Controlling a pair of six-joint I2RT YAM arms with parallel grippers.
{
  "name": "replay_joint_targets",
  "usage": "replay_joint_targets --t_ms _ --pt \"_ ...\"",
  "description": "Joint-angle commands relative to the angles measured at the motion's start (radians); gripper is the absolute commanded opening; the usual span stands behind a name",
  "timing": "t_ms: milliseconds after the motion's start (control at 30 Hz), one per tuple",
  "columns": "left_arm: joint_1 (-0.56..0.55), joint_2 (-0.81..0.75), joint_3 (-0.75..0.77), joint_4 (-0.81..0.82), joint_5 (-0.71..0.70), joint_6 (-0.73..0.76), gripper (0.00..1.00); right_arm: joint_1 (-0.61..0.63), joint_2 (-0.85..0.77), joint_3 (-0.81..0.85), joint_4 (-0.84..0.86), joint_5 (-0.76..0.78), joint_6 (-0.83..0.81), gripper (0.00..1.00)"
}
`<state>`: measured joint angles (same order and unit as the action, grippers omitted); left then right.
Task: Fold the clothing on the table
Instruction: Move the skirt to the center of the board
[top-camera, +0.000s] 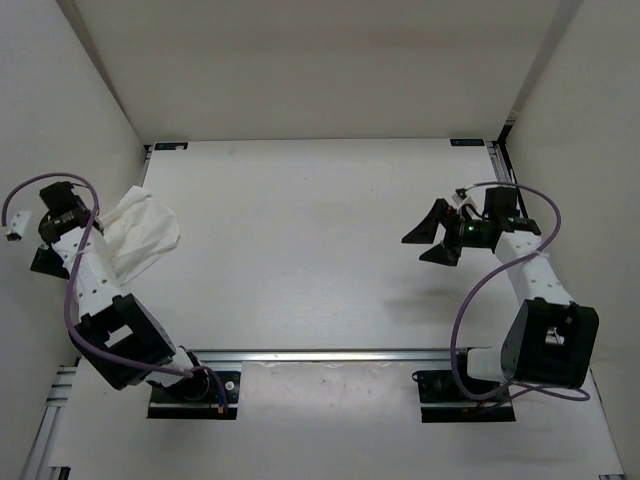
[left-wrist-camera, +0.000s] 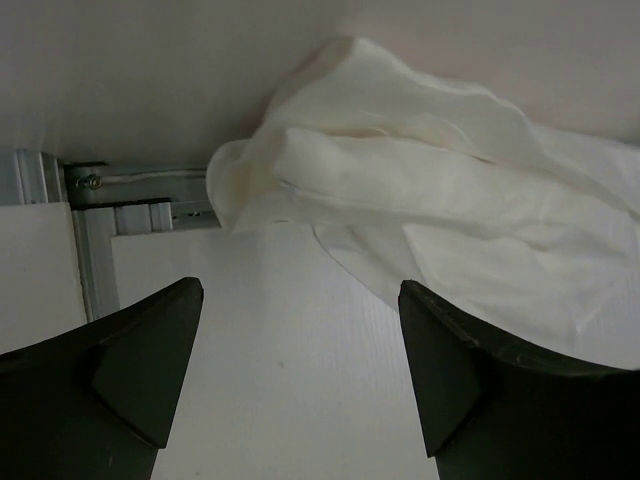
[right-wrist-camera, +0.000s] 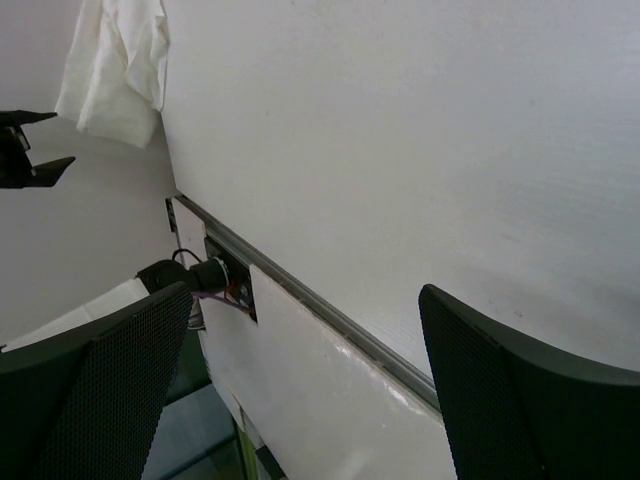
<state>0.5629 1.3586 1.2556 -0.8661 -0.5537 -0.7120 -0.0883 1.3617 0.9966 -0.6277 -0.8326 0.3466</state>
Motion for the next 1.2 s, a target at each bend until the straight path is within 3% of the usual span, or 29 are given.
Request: replay_joint_targets --t_ms 0,167,433,1167 --pt "0.093 0.014 -0.001 -0.021 0.057 -0.093 0.89 -0.002 -0.067 -0.081 -0.003 -0.007 -0.026 0.99" --pt "0.123 0.053 -0.022 0.032 0.049 -0.011 0.90 -0.070 -0.164 -0.222 0.034 -0.036 -0.001 0.99" --pt "0.094 0.057 -0.091 0.163 0.078 0.069 0.91 -0.093 -0.200 -0.242 0.042 -0.062 -0.011 1.00" --pt "0.084 0.195 0.093 0.174 0.038 0.180 0.87 -0.212 -0.360 -0.483 0.145 -0.132 0.066 0.99"
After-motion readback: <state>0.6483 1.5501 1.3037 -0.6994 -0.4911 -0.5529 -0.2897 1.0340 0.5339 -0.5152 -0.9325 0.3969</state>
